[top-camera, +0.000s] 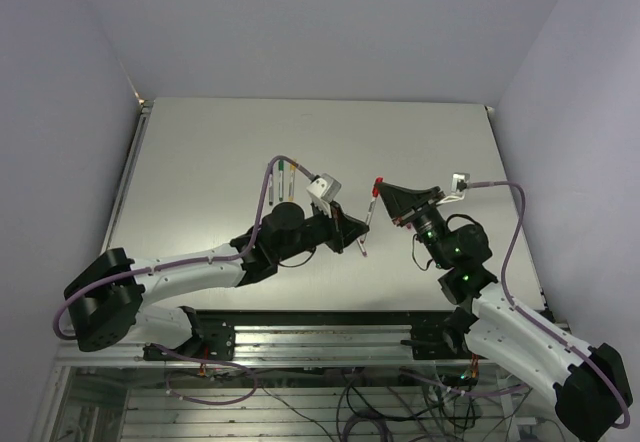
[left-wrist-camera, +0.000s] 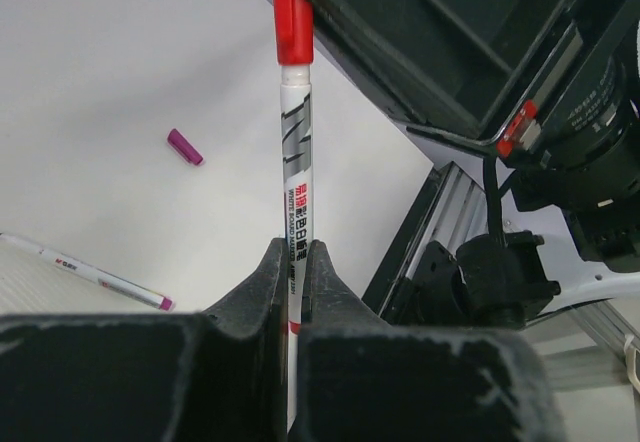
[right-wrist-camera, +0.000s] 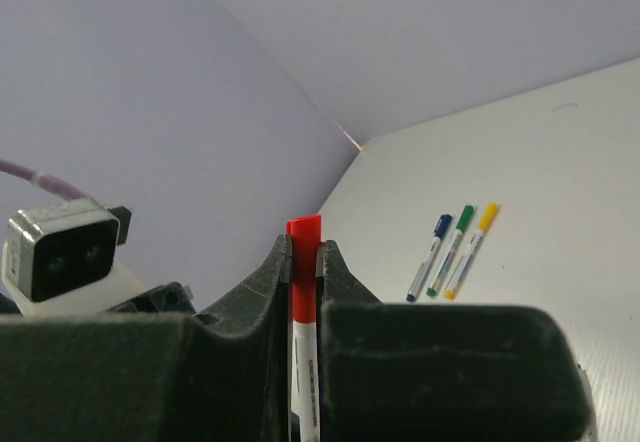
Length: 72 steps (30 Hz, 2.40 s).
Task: Insert the pens into the pen caps
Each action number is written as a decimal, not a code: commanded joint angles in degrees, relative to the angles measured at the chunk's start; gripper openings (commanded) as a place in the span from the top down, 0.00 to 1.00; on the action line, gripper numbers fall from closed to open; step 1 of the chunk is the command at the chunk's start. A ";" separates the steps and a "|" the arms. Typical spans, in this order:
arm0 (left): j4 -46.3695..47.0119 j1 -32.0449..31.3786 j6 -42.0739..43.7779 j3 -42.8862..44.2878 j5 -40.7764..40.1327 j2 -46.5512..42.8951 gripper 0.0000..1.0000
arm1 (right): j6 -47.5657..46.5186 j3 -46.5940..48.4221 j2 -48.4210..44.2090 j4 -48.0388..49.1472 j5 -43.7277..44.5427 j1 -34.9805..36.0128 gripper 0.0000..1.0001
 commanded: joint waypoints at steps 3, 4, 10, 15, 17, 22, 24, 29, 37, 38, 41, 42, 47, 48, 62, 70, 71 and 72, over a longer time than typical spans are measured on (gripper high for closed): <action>6.50 0.06 -0.81 2.19 -1.21 0.91 0.93 | -0.01 -1.15 -0.29 -2.06 -4.07 0.18 1.00; 6.84 0.04 -1.07 2.02 -1.26 0.79 0.93 | -0.18 -1.10 -0.41 -2.41 -4.14 0.20 1.00; 7.94 0.08 -1.72 1.59 -2.54 -0.41 0.93 | -1.99 -0.06 0.69 -4.88 -6.16 0.17 1.00; 7.39 0.11 -0.20 2.53 -4.94 -1.81 0.93 | -3.45 1.60 2.62 -8.89 -8.37 0.21 1.00; 6.08 0.11 0.90 3.48 -6.52 -2.35 0.93 | -3.99 2.46 3.27 -11.85 -8.57 0.22 1.00; 5.36 1.02 2.41 5.62 -7.96 -3.15 0.93 | -5.46 3.44 4.49 -16.41 -10.43 0.53 1.00; 5.77 1.66 2.50 6.11 -7.87 -3.34 0.93 | -5.78 3.58 4.96 -18.46 -10.45 0.88 1.00; 7.99 3.66 1.25 6.42 -6.69 -3.33 0.93 | -5.71 3.15 6.29 -20.92 -10.14 2.95 1.00; 7.76 4.78 1.71 7.33 -7.70 -3.48 0.93 | -6.81 4.10 9.44 -23.64 -4.02 9.46 1.00; 7.62 4.85 1.67 7.33 -7.74 -3.53 0.93 | -6.81 4.11 9.74 -23.36 -3.65 9.79 1.00; 7.20 4.93 1.17 6.32 -8.31 -4.19 0.93 | -7.47 5.04 10.24 -23.04 -1.82 9.97 1.00; 7.02 4.93 1.04 5.74 -8.71 -4.56 0.93 | -7.95 5.68 10.39 -23.27 -0.94 9.97 1.00; 5.12 4.89 0.34 2.70 -10.44 -6.64 0.93 | -11.47 9.46 9.67 -24.57 5.64 10.01 0.93; 4.38 4.93 0.23 2.26 -10.67 -6.84 0.93 | -12.34 10.38 9.45 -24.65 6.80 9.97 0.87; -9.21 5.24 -3.02 0.84 -18.71 -1.86 0.93 | -17.84 17.48 1.27 -24.57 15.98 9.93 0.43; -17.46 13.76 -1.89 9.50 -16.44 8.79 0.93 | -14.75 16.28 -1.11 -36.14 21.99 10.00 0.43; -18.38 15.14 -1.71 10.60 -15.58 10.43 0.93 | -14.30 16.18 -1.30 -37.28 22.41 9.93 0.43; -19.49 16.60 -1.30 11.91 -14.81 12.92 0.93 | -13.82 16.00 -1.49 -38.97 22.84 9.96 0.43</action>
